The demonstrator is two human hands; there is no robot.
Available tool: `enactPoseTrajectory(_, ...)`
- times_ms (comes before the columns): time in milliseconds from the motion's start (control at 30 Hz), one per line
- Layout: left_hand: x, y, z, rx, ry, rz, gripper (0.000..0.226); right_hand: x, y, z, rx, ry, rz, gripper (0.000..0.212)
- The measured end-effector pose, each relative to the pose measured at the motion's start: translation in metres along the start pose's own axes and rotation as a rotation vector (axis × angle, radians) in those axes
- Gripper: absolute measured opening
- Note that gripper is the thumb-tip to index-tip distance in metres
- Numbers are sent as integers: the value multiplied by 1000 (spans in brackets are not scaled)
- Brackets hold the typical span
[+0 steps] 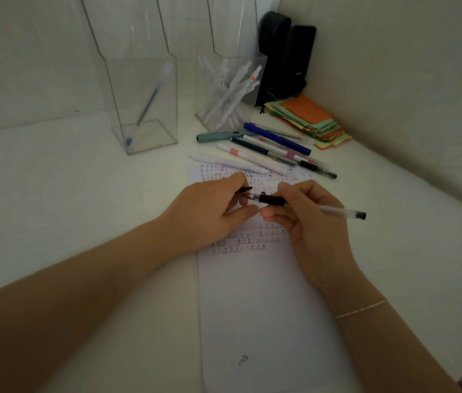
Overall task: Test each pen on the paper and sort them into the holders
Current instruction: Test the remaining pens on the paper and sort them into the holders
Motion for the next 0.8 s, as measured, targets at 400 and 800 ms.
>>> enactPoseTrajectory(400,-1,6,-7,-215,10,58,39,2,3,1,-183,-53,-8,39)
enactPoseTrajectory(800,1,6,-13,-314,150,-24,35,0,-11,8,-337,-16,-67,24)
Point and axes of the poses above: each hand's wrist, its own x-axis towards the middle knuckle, its own z-axis out of the palm, y = z × x, the point moved 6 cm from there along x, towards the middle knuckle, and after that the axes turned 15 degrees about -x, right-handed, at the moved point
